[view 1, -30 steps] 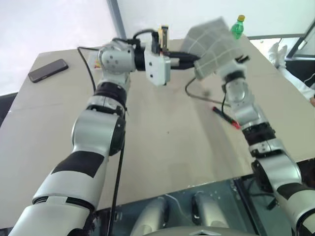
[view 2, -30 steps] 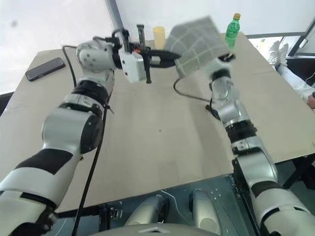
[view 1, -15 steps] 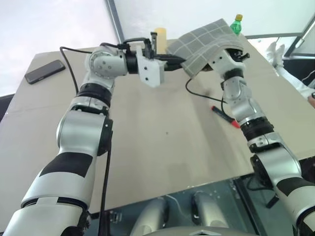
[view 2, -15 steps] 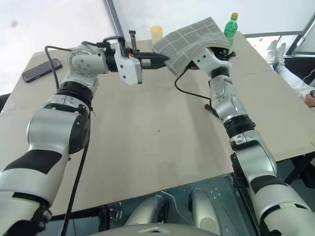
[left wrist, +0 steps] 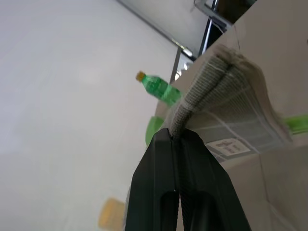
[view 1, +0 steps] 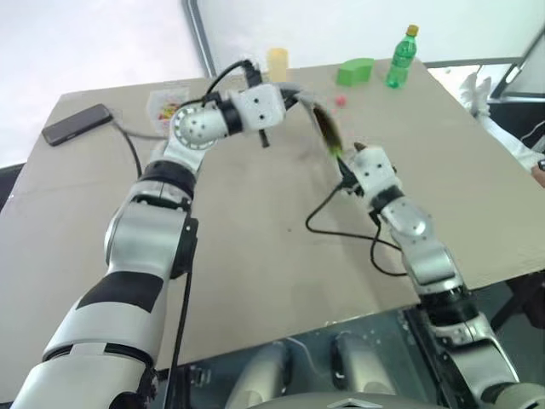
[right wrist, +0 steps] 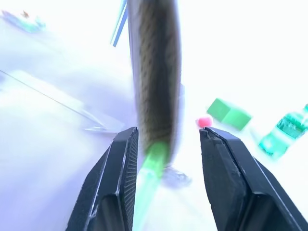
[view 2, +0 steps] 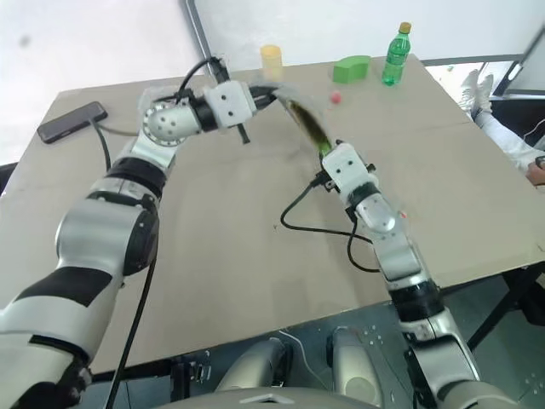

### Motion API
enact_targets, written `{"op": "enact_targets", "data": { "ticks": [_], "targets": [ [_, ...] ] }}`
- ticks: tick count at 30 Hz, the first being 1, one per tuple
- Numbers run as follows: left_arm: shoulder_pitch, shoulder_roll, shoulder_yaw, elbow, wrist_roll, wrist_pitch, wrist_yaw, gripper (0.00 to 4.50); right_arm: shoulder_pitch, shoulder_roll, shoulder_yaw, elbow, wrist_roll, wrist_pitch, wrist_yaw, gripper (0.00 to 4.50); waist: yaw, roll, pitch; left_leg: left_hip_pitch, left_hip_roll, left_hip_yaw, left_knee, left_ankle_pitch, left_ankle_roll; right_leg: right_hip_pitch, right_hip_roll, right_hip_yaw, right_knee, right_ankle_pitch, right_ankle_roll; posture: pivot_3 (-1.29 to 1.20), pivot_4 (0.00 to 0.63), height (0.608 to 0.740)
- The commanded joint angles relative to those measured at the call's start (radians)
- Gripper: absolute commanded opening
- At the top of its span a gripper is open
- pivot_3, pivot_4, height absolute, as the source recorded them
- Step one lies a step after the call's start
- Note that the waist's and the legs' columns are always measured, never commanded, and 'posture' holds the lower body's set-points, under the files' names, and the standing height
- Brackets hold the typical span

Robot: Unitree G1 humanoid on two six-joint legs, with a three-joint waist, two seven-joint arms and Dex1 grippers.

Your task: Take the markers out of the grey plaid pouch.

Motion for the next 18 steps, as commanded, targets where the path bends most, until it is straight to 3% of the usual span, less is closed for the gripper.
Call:
{"op": "enact_targets", "data": {
  "ticks": [1,2,4,6,8,13,16,18],
  "targets": [
    [-0.020,0.010,-0.021,-0.069,0.007,-0.147,0.049,0.00,0.035,-0.029,-0.062,-0.177,0.040,0.097,0.038,2.06,0.015,0.000,0.000,0.001,0.000,0.000,0.000,0.000,0.000,0.001,-0.002,0.000,0.000,0.000,0.000,0.00,0.150,0.740],
    [-0.025,0.019,-0.036,-0.070,0.051,-0.131,0.116,0.00,0.040,-0.034,-0.072,-0.194,0.047,0.117,0.041,2.06,0.019,0.000,0.000,0.001,0.000,0.000,0.000,0.000,0.000,0.001,-0.002,0.000,0.000,0.000,0.000,0.00,0.150,0.740],
    [0.026,0.018,-0.184,-0.099,0.020,-0.427,-0.009,0.00,0.037,-0.031,-0.098,-0.212,0.066,0.159,0.036,2.06,0.022,0.000,0.000,0.002,0.000,0.000,0.001,0.000,0.000,0.002,-0.001,0.000,0.001,0.000,0.000,0.00,0.150,0.740],
    [0.015,0.016,-0.150,-0.069,0.003,-0.328,-0.033,0.00,0.040,-0.058,-0.087,-0.233,0.057,0.180,0.060,2.06,0.026,0.001,-0.001,0.003,0.000,0.001,0.000,0.000,0.000,0.003,-0.003,0.001,0.001,0.000,0.000,0.00,0.150,0.740],
    [-0.028,0.022,-0.054,0.000,-0.044,0.017,0.060,0.00,0.056,-0.091,-0.072,-0.265,0.046,0.215,0.082,2.06,0.026,0.000,0.000,0.001,0.000,0.001,0.002,0.000,0.000,0.002,-0.002,0.001,0.000,0.001,0.001,0.00,0.150,0.740],
    [0.043,0.053,0.005,0.003,-0.077,0.198,0.029,0.00,0.134,-0.122,-0.018,-0.393,0.084,0.447,0.137,2.06,0.014,0.000,-0.001,0.001,0.000,0.001,0.005,-0.002,0.004,0.003,0.000,0.001,0.001,0.001,0.002,0.00,0.150,0.740],
    [0.076,0.055,0.075,-0.008,-0.137,0.287,0.016,0.00,0.126,-0.140,0.023,-0.427,0.046,0.568,0.120,2.06,0.015,0.000,-0.001,0.000,0.000,0.002,0.006,-0.002,0.004,0.002,-0.001,0.001,0.001,0.001,0.002,0.00,0.150,0.740],
    [0.119,0.060,0.123,-0.031,-0.190,0.315,-0.026,0.00,0.099,-0.128,0.038,-0.404,0.099,0.657,0.157,2.06,0.017,0.000,-0.001,0.000,0.000,0.002,0.007,-0.002,0.004,0.002,-0.001,0.000,0.001,0.001,0.002,0.00,0.150,0.740]
  ]
}}
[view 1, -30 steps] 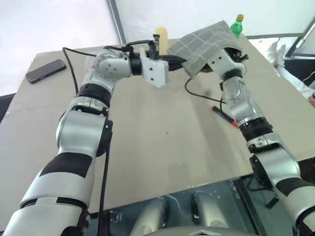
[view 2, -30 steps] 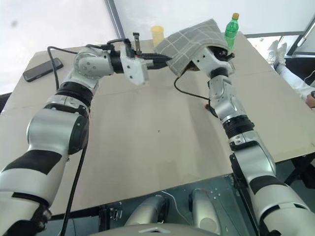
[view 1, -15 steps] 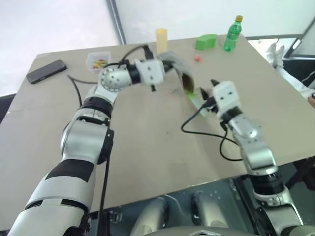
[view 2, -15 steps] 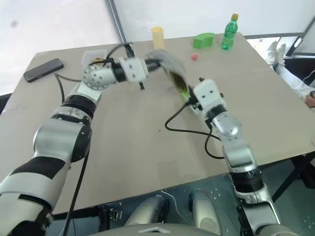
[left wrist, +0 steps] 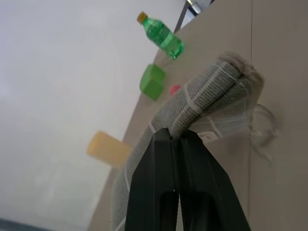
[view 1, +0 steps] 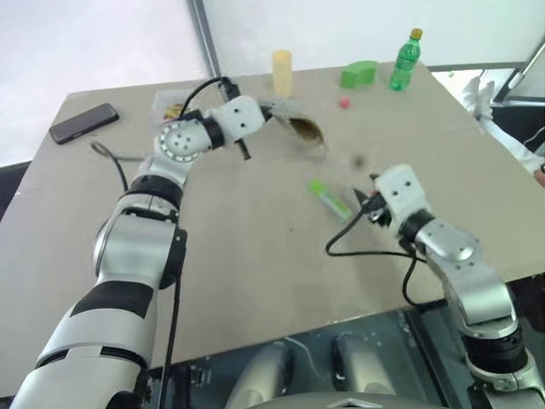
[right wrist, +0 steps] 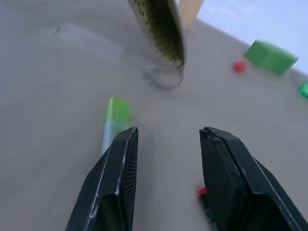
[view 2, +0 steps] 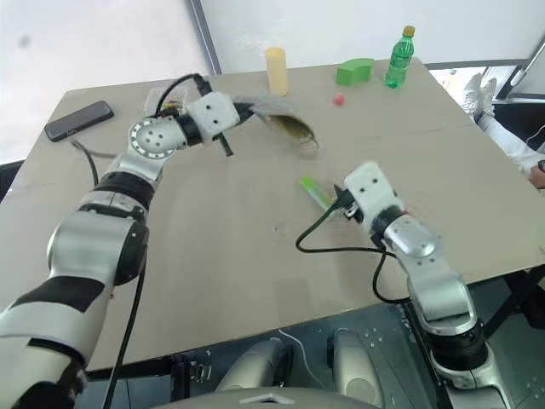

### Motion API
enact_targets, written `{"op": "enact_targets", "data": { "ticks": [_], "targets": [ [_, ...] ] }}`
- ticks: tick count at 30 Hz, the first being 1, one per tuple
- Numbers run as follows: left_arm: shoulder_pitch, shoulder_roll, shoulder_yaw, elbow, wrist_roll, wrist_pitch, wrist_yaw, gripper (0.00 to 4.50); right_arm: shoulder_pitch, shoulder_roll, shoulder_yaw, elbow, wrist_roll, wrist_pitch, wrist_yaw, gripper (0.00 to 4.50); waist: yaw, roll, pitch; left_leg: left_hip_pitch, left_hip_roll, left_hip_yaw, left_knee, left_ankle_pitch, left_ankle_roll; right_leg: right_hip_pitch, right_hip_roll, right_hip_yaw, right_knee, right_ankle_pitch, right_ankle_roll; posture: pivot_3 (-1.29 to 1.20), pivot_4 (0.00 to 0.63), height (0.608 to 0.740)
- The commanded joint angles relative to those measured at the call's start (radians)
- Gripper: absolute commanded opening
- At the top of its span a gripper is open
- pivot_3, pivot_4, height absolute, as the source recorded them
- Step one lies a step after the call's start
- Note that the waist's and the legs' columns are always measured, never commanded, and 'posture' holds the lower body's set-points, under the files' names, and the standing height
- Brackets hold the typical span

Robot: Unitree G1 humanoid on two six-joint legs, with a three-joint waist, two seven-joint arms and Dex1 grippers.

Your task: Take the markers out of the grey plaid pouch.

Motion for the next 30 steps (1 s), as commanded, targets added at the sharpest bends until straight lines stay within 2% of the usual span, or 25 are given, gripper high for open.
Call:
{"op": "enact_targets", "data": {
  "ticks": [1,9,18,19,21,26,30],
  "targets": [
    [0.041,0.014,0.092,-0.052,-0.104,0.045,-0.055,0.00,-0.063,0.023,0.011,0.004,0.048,0.129,0.028,2.06,0.001,0.000,0.000,0.000,0.000,0.000,0.000,0.000,0.000,0.000,0.000,0.000,0.000,0.000,0.000,0.00,0.150,0.740],
    [0.204,-0.020,0.170,-0.229,-0.232,0.065,-0.159,0.00,-0.228,0.093,-0.001,0.321,0.091,0.177,0.032,2.06,0.008,-0.001,0.000,0.000,0.000,0.000,0.000,0.000,0.000,0.000,-0.002,0.000,-0.001,0.001,0.000,0.00,0.150,0.740],
    [0.393,-0.065,0.235,-0.529,-0.406,0.264,-0.199,0.00,-0.254,0.051,0.061,0.404,0.129,0.209,0.103,2.06,0.001,-0.001,0.000,0.000,0.000,0.001,0.000,-0.001,0.001,0.000,-0.002,0.001,-0.001,0.001,0.000,0.00,0.150,0.740],
    [0.410,-0.071,0.240,-0.563,-0.427,0.292,-0.204,0.00,-0.255,0.048,0.065,0.411,0.128,0.204,0.103,1.53,0.001,0.000,-0.001,0.000,0.000,0.001,0.000,-0.001,0.001,0.000,-0.002,0.001,-0.001,0.001,0.000,0.00,0.150,0.740],
    [0.436,-0.079,0.243,-0.616,-0.449,0.331,-0.208,0.00,-0.259,0.042,0.064,0.413,0.130,0.198,0.107,0.90,0.001,-0.001,-0.001,0.000,0.000,0.001,0.000,-0.001,0.001,0.001,-0.002,0.001,0.000,0.001,0.000,0.00,0.150,0.740],
    [0.474,-0.101,0.251,-0.697,-0.497,0.409,-0.213,0.00,-0.260,0.000,0.028,0.353,0.137,0.194,0.115,0.88,0.006,-0.001,-0.001,0.000,0.000,0.001,0.001,-0.001,0.001,0.001,-0.002,0.001,0.000,0.001,0.000,0.00,0.150,0.740],
    [0.491,-0.116,0.248,-0.758,-0.544,0.470,-0.248,0.00,-0.218,-0.122,-0.148,0.127,0.249,0.303,0.193,0.88,0.021,0.000,-0.001,-0.001,0.000,0.001,0.001,-0.001,0.001,0.000,-0.002,0.000,-0.002,0.001,0.000,0.00,0.150,0.740]
  ]
}}
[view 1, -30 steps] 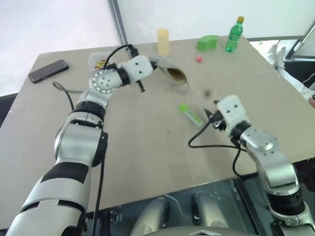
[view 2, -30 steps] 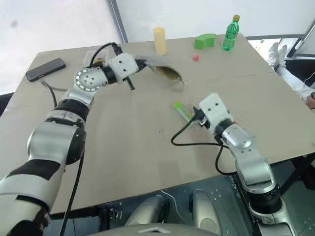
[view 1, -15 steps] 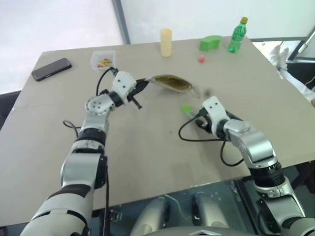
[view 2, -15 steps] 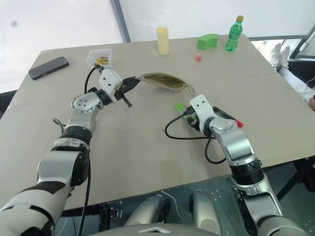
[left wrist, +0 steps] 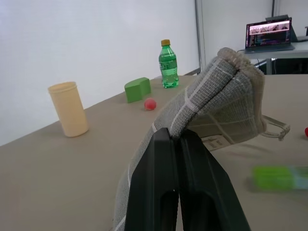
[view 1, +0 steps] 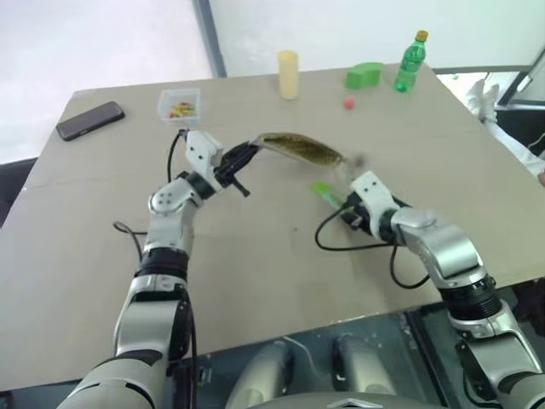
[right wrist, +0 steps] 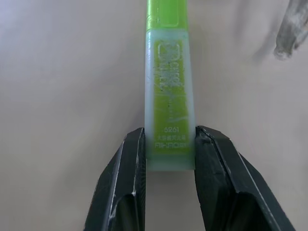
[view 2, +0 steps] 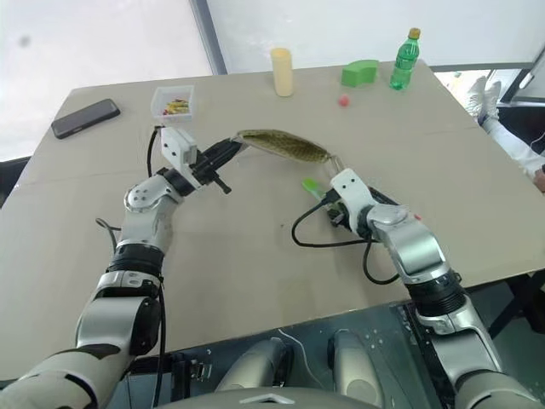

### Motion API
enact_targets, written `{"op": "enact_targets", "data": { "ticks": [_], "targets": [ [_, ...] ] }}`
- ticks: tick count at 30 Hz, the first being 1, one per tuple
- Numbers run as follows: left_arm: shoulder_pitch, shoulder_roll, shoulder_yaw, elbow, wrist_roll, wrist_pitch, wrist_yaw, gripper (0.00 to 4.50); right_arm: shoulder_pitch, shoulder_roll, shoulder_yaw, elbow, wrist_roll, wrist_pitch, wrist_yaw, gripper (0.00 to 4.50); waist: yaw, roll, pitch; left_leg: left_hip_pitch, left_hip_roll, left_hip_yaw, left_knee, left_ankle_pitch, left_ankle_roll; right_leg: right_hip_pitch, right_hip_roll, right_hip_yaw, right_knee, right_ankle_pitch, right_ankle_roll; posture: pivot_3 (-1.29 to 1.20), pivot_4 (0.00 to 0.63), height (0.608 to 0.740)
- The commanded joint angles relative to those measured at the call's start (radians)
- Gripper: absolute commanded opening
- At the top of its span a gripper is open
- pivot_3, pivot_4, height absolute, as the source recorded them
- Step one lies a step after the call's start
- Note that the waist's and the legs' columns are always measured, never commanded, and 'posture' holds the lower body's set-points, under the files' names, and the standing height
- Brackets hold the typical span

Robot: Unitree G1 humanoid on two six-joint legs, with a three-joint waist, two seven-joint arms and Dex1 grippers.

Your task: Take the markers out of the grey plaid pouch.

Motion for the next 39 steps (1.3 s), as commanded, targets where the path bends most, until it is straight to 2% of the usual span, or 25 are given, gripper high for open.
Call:
{"op": "enact_targets", "data": {
  "ticks": [1,3,5,8,11,14,17,19,21,22,23,24,26,29,31,32,33,35,39],
  "targets": [
    [0.010,-0.005,0.014,-0.094,-0.057,0.049,-0.044,0.00,0.028,-0.123,-0.201,-0.232,0.099,0.088,0.077,0.88,0.007,0.000,0.000,0.000,0.000,0.000,0.000,0.000,0.000,0.000,0.000,0.000,-0.001,0.000,0.000,0.00,0.150,0.740],
    [0.024,-0.009,0.009,-0.116,-0.070,0.077,-0.061,0.00,0.071,-0.227,-0.320,-0.300,0.129,0.138,0.110,0.88,0.017,0.000,0.000,-0.001,0.000,-0.001,-0.001,0.000,0.000,0.000,0.000,-0.001,-0.002,0.000,0.000,0.00,0.150,0.740],
    [0.039,-0.010,0.006,-0.135,-0.078,0.100,-0.076,0.00,0.110,-0.320,-0.385,-0.305,0.123,0.150,0.112,0.88,0.019,0.000,0.000,-0.001,0.000,-0.001,-0.001,-0.001,0.001,0.001,0.000,-0.002,-0.003,0.000,0.000,0.00,0.150,0.740],
    [0.084,-0.013,-0.006,-0.187,-0.095,0.140,-0.115,0.00,0.176,-0.462,-0.411,-0.191,0.052,0.087,0.087,0.88,0.021,0.000,0.000,0.000,0.000,0.000,-0.001,-0.001,0.001,0.001,0.000,0.000,-0.003,0.000,0.000,0.00,0.150,0.740],
    [0.147,-0.005,-0.038,-0.251,-0.102,0.154,-0.184,0.00,0.184,-0.504,-0.343,-0.035,-0.003,-0.024,0.067,0.88,0.014,0.001,0.000,0.002,0.001,0.003,-0.001,-0.001,0.001,0.002,0.000,0.002,-0.002,0.000,0.001,0.00,0.150,0.740],
    [0.189,0.007,-0.053,-0.289,-0.103,0.165,-0.231,0.00,0.170,-0.489,-0.234,0.137,-0.057,-0.184,0.078,0.88,0.009,0.001,0.000,0.005,0.002,0.006,-0.002,-0.001,0.001,0.004,0.001,0.005,-0.001,0.001,0.001,0.00,0.150,0.740],
    [0.196,0.026,-0.078,-0.261,-0.030,0.078,-0.240,0.00,0.144,-0.473,-0.157,0.253,-0.077,-0.284,0.119,0.88,0.010,0.001,0.000,0.005,0.003,0.007,-0.001,-0.001,0.001,0.004,0.001,0.006,-0.001,0.001,0.001,0.00,0.150,0.740],
    [0.186,0.039,-0.098,-0.217,0.049,-0.033,-0.213,0.00,0.121,-0.449,-0.149,0.317,-0.071,-0.328,0.128,1.91,0.011,0.001,0.000,0.004,0.003,0.007,-0.001,-0.001,0.001,0.004,0.001,0.007,-0.002,0.001,0.001,0.00,0.150,0.740],
    [0.183,0.056,-0.118,-0.162,0.133,-0.171,-0.182,0.00,0.109,-0.443,-0.143,0.364,-0.082,-0.363,0.129,2.54,0.012,0.001,0.000,0.004,0.003,0.007,-0.002,-0.001,0.001,0.004,0.001,0.009,-0.002,0.001,0.002,0.00,0.150,0.740],
    [0.186,0.064,-0.129,-0.137,0.170,-0.230,-0.170,0.00,0.108,-0.443,-0.142,0.374,-0.085,-0.372,0.130,3.12,0.012,0.001,0.000,0.004,0.003,0.007,-0.002,-0.001,0.001,0.004,0.001,0.009,-0.003,0.001,0.002,0.00,0.150,0.740],
    [0.190,0.071,-0.141,-0.113,0.195,-0.267,-0.165,0.00,0.111,-0.445,-0.144,0.377,-0.089,-0.378,0.129,3.34,0.015,0.001,0.000,0.004,0.003,0.008,-0.002,-0.001,0.001,0.004,0.001,0.010,-0.003,0.002,0.002,0.00,0.150,0.740],
    [0.193,0.075,-0.152,-0.091,0.211,-0.293,-0.163,0.00,0.115,-0.447,-0.147,0.376,-0.093,-0.382,0.127,3.92,0.017,0.001,0.000,0.004,0.003,0.008,-0.002,-0.001,0.001,0.004,0.001,0.010,-0.004,0.002,0.002,0.00,0.150,0.740],
    [0.192,0.080,-0.166,-0.055,0.237,-0.341,-0.154,0.00,0.125,-0.449,-0.158,0.368,-0.101,-0.387,0.118,4.45,0.018,0.001,0.000,0.004,0.003,0.007,-0.002,-0.001,0.001,0.004,0.001,0.010,-0.004,0.002,0.002,0.00,0.150,0.740],
    [0.202,0.080,-0.175,-0.072,0.193,-0.336,-0.192,0.91,0.173,-0.449,-0.234,0.239,-0.069,-0.355,0.111,4.50,0.021,0.001,0.000,0.004,0.003,0.007,-0.002,-0.001,0.002,0.004,0.001,0.010,-0.004,0.002,0.002,0.00,0.150,0.740],
    [0.223,0.085,-0.166,-0.110,0.165,-0.301,-0.196,1.82,0.222,-0.449,-0.291,0.124,-0.037,-0.350,0.119,4.50,0.024,0.002,0.000,0.003,0.003,0.007,-0.003,-0.001,0.002,0.002,0.001,0.010,-0.004,0.002,0.002,0.00,0.150,0.740],
    [0.237,0.090,-0.156,-0.136,0.152,-0.272,-0.188,2.14,0.249,-0.446,-0.319,0.066,-0.020,-0.356,0.123,4.50,0.025,0.002,0.000,0.002,0.003,0.007,-0.003,-0.001,0.002,0.002,0.001,0.010,-0.004,0.002,0.002,0.00,0.150,0.740],
    [0.262,0.102,-0.144,-0.184,0.122,-0.219,-0.190,2.75,0.284,-0.436,-0.357,-0.007,0.007,-0.355,0.129,4.50,0.024,0.002,0.000,0.002,0.003,0.007,-0.003,-0.001,0.002,0.001,0.001,0.011,-0.004,0.002,0.002,0.00,0.150,0.740],
    [0.319,0.130,-0.109,-0.296,0.045,-0.095,-0.190,3.62,0.358,-0.395,-0.432,-0.140,0.088,-0.370,0.155,4.50,0.022,0.002,0.000,0.002,0.003,0.007,-0.004,-0.001,0.002,0.001,0.002,0.011,-0.004,0.002,0.002,0.00,0.150,0.740],
    [0.472,0.207,-0.029,-0.555,-0.144,0.212,-0.169,3.62,0.537,-0.351,-0.566,-0.307,0.191,-0.352,0.207,4.50,0.025,0.002,0.000,0.002,0.004,0.006,-0.004,-0.002,0.003,0.002,0.002,0.010,-0.005,0.001,0.002,0.00,0.150,0.740]
  ]
}}
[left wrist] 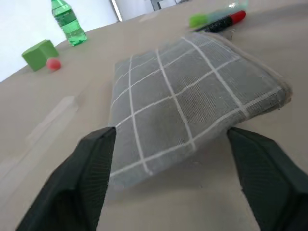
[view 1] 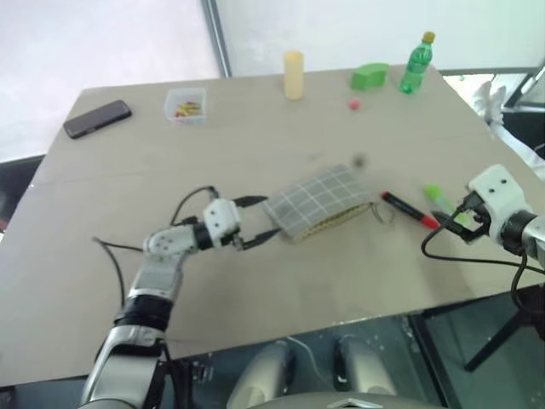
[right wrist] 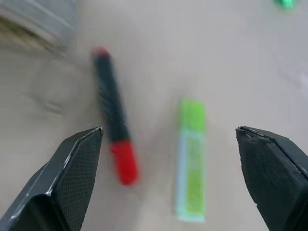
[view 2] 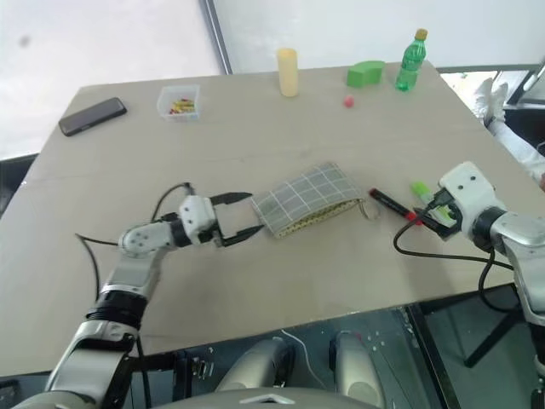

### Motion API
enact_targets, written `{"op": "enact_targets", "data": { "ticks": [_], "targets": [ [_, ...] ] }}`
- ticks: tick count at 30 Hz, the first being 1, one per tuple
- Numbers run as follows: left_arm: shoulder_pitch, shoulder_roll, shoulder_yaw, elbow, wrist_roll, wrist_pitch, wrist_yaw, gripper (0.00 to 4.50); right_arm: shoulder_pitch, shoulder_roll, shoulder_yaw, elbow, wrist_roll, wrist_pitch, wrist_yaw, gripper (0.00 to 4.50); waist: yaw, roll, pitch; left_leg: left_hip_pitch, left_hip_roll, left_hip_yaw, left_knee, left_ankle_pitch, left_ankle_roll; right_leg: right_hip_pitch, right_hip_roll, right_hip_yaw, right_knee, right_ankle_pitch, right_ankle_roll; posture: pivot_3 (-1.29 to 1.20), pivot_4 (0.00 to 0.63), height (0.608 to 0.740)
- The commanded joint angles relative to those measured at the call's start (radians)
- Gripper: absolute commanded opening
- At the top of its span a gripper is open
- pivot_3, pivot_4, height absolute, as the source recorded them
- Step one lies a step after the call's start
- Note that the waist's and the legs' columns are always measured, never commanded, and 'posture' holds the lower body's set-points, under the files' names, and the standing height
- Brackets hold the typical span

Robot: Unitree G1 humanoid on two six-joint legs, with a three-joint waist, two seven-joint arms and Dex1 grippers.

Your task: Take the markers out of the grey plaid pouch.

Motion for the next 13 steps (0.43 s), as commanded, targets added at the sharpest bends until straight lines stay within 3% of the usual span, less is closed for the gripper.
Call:
{"op": "enact_targets", "data": {
  "ticks": [1,6,13],
  "targets": [
    [0.113,0.075,0.087,-0.234,-0.185,0.269,0.017,3.62,0.090,0.028,-0.153,-0.110,0.120,0.052,0.039,4.50,0.001,0.001,0.001,0.001,0.000,0.000,0.000,0.000,0.000,0.001,0.000,0.000,0.000,0.000,0.000,0.00,0.150,0.740],
    [0.334,0.167,0.218,-0.495,-0.359,0.540,0.091,3.62,0.301,0.054,-0.293,-0.161,0.112,-0.006,0.051,4.50,0.014,0.006,0.003,0.004,0.000,0.003,0.000,-0.006,0.005,0.006,0.000,0.001,-0.006,0.001,0.002,0.00,0.150,0.740],
    [0.449,0.176,0.351,-0.565,-0.373,0.596,0.156,3.62,0.469,0.051,-0.437,-0.127,0.108,-0.121,0.123,4.50,0.018,0.009,0.006,0.022,0.001,0.004,-0.003,-0.008,0.003,0.025,-0.001,0.001,-0.010,-0.006,0.006,0.00,0.150,0.740]
  ]
}}
